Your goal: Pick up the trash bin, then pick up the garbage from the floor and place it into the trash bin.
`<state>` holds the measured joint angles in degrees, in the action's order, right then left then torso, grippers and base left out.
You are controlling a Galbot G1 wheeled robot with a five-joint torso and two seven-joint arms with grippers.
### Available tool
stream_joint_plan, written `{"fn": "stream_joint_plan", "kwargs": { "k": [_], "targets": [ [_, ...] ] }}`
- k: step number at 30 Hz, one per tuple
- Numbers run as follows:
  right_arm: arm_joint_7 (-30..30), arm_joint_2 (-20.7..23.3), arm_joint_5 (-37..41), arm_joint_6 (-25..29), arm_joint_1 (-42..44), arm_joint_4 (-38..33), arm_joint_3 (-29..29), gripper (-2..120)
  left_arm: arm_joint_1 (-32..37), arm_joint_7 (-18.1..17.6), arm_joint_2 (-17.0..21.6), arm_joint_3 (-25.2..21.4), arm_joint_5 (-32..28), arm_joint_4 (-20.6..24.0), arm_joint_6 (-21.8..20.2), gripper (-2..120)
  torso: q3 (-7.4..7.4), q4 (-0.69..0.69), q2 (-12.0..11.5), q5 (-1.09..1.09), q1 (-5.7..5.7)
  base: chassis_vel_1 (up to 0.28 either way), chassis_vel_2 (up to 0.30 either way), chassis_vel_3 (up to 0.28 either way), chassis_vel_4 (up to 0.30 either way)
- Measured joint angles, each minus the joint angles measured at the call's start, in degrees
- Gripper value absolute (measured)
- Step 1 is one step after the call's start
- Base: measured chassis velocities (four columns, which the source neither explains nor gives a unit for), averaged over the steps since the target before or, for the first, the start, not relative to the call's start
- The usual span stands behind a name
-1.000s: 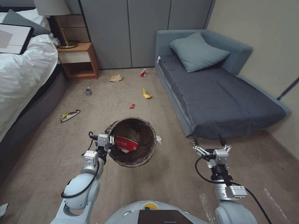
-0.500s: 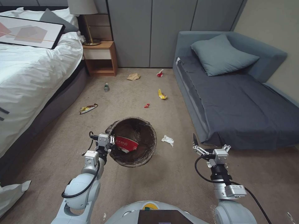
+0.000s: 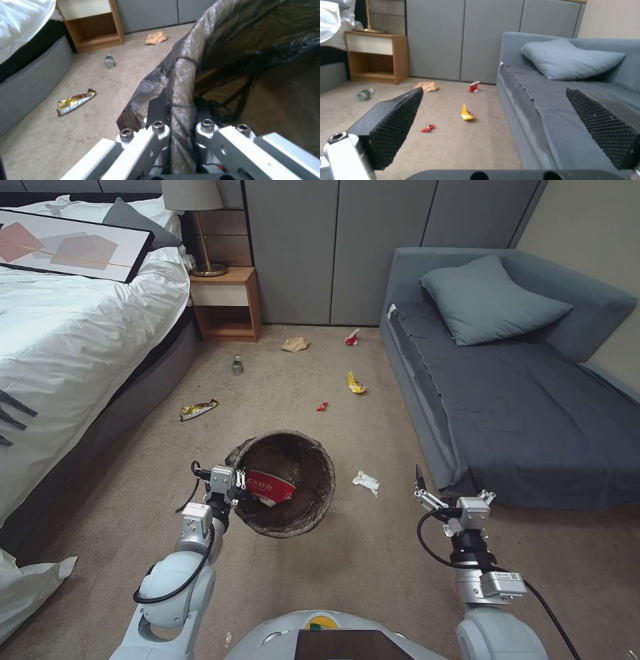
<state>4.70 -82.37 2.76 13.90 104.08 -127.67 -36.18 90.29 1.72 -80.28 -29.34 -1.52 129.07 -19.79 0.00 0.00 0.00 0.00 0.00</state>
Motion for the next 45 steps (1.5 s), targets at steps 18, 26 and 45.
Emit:
{"fn": "stream_joint_plan", "kwargs": {
  "k": [18,26,45],
  "targets": [
    [1.0,0.0,-0.8,-0.3,-0.1,0.0,0.8,100,-0.2,0.3,0.1,-0.1,-0.1,-0.2,0.0,3,0.00,0.00,0.0,0.00,0.00,-0.055,0.055,0.051,-0.050],
    [1.1,0.0,-0.8,-0.2,0.3,0.0,0.8,100,-0.2,0.3,0.1,-0.1,-0.2,-0.4,0.1,3,0.00,0.00,0.0,0.00,0.00,-0.077,0.074,0.070,-0.069],
    [3.3,0.9,-1.2,0.0,0.7,0.1,2.4,100,0.0,0.3,0.1,-0.2,-0.3,-0.3,0.3,3,0.01,0.00,0.0,0.00,0.00,-0.073,0.080,0.076,-0.079]
  ]
}}
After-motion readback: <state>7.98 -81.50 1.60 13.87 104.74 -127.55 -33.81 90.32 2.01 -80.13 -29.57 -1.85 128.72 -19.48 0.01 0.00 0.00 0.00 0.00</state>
